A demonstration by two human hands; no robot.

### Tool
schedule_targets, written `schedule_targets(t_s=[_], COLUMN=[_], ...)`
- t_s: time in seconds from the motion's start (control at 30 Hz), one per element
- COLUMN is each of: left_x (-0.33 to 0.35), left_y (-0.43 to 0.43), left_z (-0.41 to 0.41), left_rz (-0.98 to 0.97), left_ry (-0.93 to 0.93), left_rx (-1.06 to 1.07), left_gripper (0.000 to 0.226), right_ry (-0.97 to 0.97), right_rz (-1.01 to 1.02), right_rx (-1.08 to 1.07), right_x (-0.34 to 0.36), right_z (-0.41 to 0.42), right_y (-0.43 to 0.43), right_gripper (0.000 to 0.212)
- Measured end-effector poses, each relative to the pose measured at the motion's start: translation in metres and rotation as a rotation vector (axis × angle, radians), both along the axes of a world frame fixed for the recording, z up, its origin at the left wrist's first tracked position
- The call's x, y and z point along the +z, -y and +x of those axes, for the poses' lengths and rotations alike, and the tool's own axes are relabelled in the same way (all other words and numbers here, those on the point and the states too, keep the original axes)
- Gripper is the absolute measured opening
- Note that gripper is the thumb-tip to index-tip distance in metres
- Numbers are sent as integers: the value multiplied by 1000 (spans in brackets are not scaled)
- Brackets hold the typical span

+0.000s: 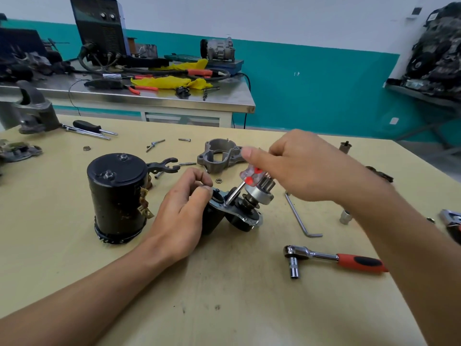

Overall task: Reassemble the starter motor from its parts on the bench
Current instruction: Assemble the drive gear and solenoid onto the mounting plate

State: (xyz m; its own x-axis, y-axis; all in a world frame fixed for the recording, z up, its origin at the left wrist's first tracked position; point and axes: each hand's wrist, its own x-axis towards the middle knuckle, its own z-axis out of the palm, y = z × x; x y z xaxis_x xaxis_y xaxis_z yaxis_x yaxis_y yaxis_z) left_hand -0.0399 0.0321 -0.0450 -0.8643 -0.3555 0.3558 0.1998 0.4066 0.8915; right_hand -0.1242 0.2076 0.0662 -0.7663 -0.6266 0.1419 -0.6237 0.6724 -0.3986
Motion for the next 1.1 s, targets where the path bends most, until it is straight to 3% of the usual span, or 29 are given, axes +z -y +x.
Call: schedule_targets(t_s=[0.1, 0.23, 0.33, 0.37, 0.47, 0.53, 0.83, 0.97, 1.1], left_x=[0, 0, -1, -1, -1, -1, 0, 0, 0], left_y=[0, -1, 0, 0, 0, 0, 0, 1, 1], left_z=[0, 0, 0, 0, 0, 0, 0, 0, 0], left_rz=[15, 25, 32, 31, 17, 18, 41, 31, 40], left_ry=[18, 15, 10, 8, 9, 15, 12, 17, 17], left_rx=[-2, 0, 0, -2, -3, 1, -16, -16, -17], left_gripper=[14, 14, 14, 13, 13, 14, 15, 14, 15], right_ry=[-19, 40, 158, 179, 58, 14, 124, 30, -10], right_rz=[-42, -65, -70, -71, -8, -31, -59, -41, -74], right_rx=[-74, 70, 147, 160, 86, 30, 273, 176, 212], right_x=[-3, 0, 3, 4, 2, -3, 4, 0, -2], right_z=[-2, -3, -3, -4, -5, -5, -10, -9, -10], right_y=[2, -1, -4, -6, -4, -2, -11, -8, -7], right_gripper=[70, 32, 22, 25, 59, 67, 22, 54, 49])
